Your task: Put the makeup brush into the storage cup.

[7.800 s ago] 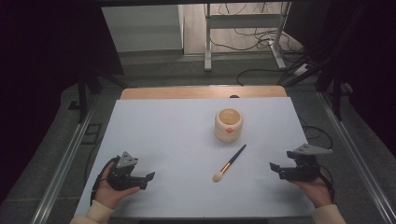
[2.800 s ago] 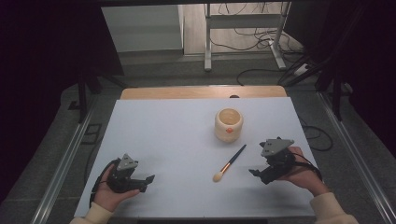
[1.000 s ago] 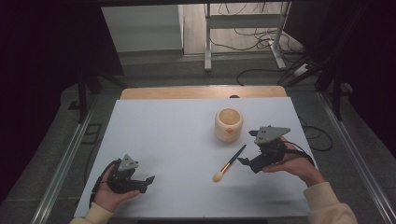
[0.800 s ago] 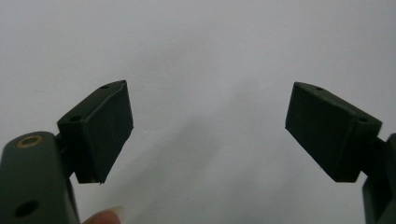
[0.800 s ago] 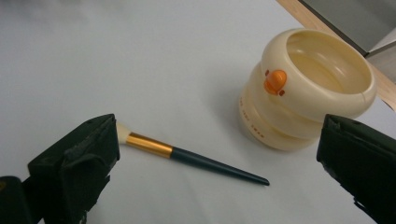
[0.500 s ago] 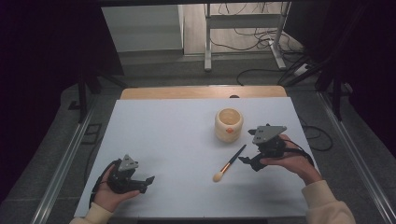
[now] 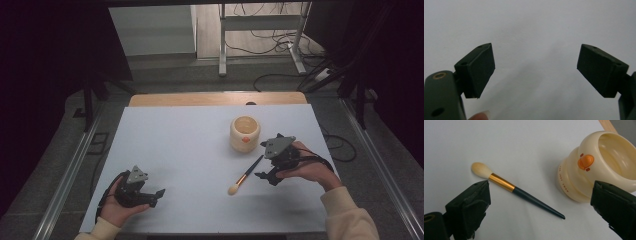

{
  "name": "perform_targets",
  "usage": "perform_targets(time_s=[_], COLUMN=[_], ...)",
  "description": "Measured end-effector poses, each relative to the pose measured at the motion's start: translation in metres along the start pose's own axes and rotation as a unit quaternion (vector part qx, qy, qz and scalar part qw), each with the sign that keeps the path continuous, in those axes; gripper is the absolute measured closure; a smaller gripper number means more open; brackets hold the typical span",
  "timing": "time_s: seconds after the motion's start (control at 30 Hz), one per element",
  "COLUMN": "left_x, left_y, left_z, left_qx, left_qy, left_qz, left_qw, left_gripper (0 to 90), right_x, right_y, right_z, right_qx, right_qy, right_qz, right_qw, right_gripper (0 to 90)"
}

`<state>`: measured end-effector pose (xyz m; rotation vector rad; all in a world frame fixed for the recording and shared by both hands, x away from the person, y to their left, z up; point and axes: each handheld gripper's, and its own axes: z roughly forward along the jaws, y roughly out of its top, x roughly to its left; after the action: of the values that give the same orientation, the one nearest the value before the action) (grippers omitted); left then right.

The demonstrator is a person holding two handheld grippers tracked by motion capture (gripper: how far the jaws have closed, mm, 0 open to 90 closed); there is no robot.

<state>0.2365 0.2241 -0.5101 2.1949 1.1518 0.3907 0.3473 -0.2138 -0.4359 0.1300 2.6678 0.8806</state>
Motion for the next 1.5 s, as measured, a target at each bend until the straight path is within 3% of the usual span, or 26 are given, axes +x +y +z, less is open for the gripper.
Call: perform_targets(time_s=[0.23, 0.37, 0.57, 0.83, 1.0, 1.13, 1.33, 1.5], left_x=[0.001, 0.001, 0.001, 0.0, 0.0, 0.0, 0.0, 0.0], left_y=[0.0, -0.001, -0.001, -0.001, -0.001, -0.001, -0.001, -0.001], left_z=[0.0, -0.001, -0.001, -0.001, -0.001, -0.001, -0.001, -0.001], left_qx=[-0.002, -0.002, -0.002, -0.002, -0.002, 0.0, -0.001, -0.001], left_qy=[0.004, 0.004, 0.004, 0.004, 0.003, 0.003, 0.003, 0.003], left_qz=[-0.005, -0.005, -0.004, -0.003, -0.005, -0.004, -0.005, -0.005], left_qw=[1.0, 1.0, 1.0, 1.0, 1.0, 1.0, 1.0, 1.0], left_gripper=[15.8, 15.8, 15.8, 15.8, 15.8, 15.8, 15.8, 15.8], right_x=[-0.006, -0.013, -0.015, -0.019, -0.021, -0.021, -0.022, -0.024], right_y=[0.003, 0.002, 0.004, 0.011, 0.015, 0.02, 0.026, 0.031], right_z=[0.002, 0.007, 0.009, 0.01, 0.011, 0.014, 0.022, 0.026], right_qx=[0.007, 0.02, 0.029, 0.036, 0.03, 0.035, 0.058, 0.067], right_qy=[0.011, 0.016, 0.021, 0.03, 0.063, 0.068, 0.081, 0.088], right_qz=[-0.015, 0.001, 0.004, -0.021, -0.021, -0.032, -0.061, -0.06], right_qw=[0.9998, 0.9997, 0.9994, 0.9987, 0.9974, 0.9966, 0.9931, 0.9921], right_gripper=[2.8, 2.3, 2.0, 2.6, 6.1, 5.6, 5.5, 6.3])
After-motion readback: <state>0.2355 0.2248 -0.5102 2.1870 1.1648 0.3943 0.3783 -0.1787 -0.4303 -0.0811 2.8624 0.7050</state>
